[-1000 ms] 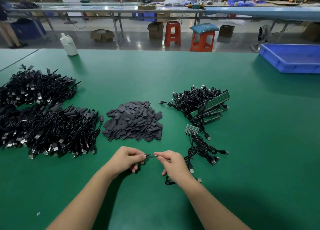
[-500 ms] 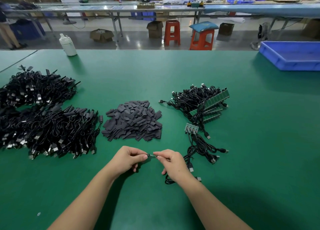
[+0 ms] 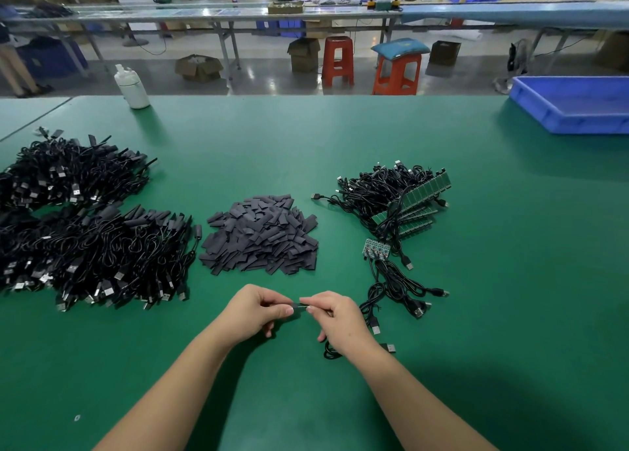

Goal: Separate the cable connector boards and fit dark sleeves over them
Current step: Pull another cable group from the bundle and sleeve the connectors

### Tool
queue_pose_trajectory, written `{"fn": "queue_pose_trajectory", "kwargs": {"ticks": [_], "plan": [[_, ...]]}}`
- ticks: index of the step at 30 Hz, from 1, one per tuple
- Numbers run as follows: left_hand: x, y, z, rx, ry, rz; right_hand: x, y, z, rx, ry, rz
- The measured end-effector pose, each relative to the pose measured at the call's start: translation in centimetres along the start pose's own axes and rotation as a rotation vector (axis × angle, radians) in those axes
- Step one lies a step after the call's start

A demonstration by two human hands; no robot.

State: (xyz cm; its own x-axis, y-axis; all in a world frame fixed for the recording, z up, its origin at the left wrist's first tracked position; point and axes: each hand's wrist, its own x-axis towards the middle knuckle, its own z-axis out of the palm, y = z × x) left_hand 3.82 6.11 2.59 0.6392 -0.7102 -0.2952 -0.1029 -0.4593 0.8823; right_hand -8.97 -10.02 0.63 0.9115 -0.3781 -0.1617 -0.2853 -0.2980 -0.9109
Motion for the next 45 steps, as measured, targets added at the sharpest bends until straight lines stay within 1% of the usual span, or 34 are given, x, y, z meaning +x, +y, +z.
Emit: {"fn": "queue_pose_trajectory", "kwargs": {"ticks": [7, 12, 20, 24, 28, 30, 31, 35, 37, 39, 41, 43, 45], "plan": [[0.0, 0.3, 0.0, 0.072, 0.014, 0.005, 0.0, 0.3, 0.0, 0.007, 0.003, -0.006], [-0.3, 0.6, -0.1, 0.020, -0.042, -0.037, 0.1, 0.3, 0.1, 0.027, 0.010, 0.029], [-0.3, 1.3, -0.5, 0.053, -0.080, -0.081, 0.0, 0.3, 0.3, 0.023, -0.001, 0.051], [-0.3, 1.7, -0.5, 0.018, -0.127, -0.110, 0.1, 0.3, 0.4, 0.021, -0.007, 0.064], [0.0, 1.9, 0.0, 0.064, -0.150, -0.097, 0.4, 0.2, 0.4, 0.053, -0.026, 0.076], [0.2, 2.1, 0.4, 0.110, -0.132, -0.060, 0.5, 0.1, 0.4, 0.085, -0.044, 0.071], [0.3, 2.2, 0.6, 0.180, -0.111, -0.017, 0.6, 0.1, 0.3, 0.096, -0.047, 0.068], [0.2, 2.7, 1.0, 0.778, 0.018, 0.234, 1.0, 0.2, -0.1, 0.092, -0.051, 0.100], [0.2, 2.8, 1.2, 0.922, 0.035, 0.302, 1.1, 0.2, -0.2, 0.097, -0.064, 0.108], [0.3, 2.8, 1.3, 0.954, 0.030, 0.324, 1.1, 0.1, -0.2, 0.101, -0.080, 0.116], [0.3, 2.7, 1.3, 0.908, 0.014, 0.330, 1.1, -0.1, -0.3, 0.104, -0.090, 0.129], [0.2, 2.5, 1.1, 0.818, 0.021, 0.341, 1.1, -0.2, -0.4, 0.118, -0.100, 0.140], [0.0, 2.2, 1.1, 0.681, 0.061, 0.325, 1.1, -0.3, -0.5, 0.127, -0.110, 0.147]]}}
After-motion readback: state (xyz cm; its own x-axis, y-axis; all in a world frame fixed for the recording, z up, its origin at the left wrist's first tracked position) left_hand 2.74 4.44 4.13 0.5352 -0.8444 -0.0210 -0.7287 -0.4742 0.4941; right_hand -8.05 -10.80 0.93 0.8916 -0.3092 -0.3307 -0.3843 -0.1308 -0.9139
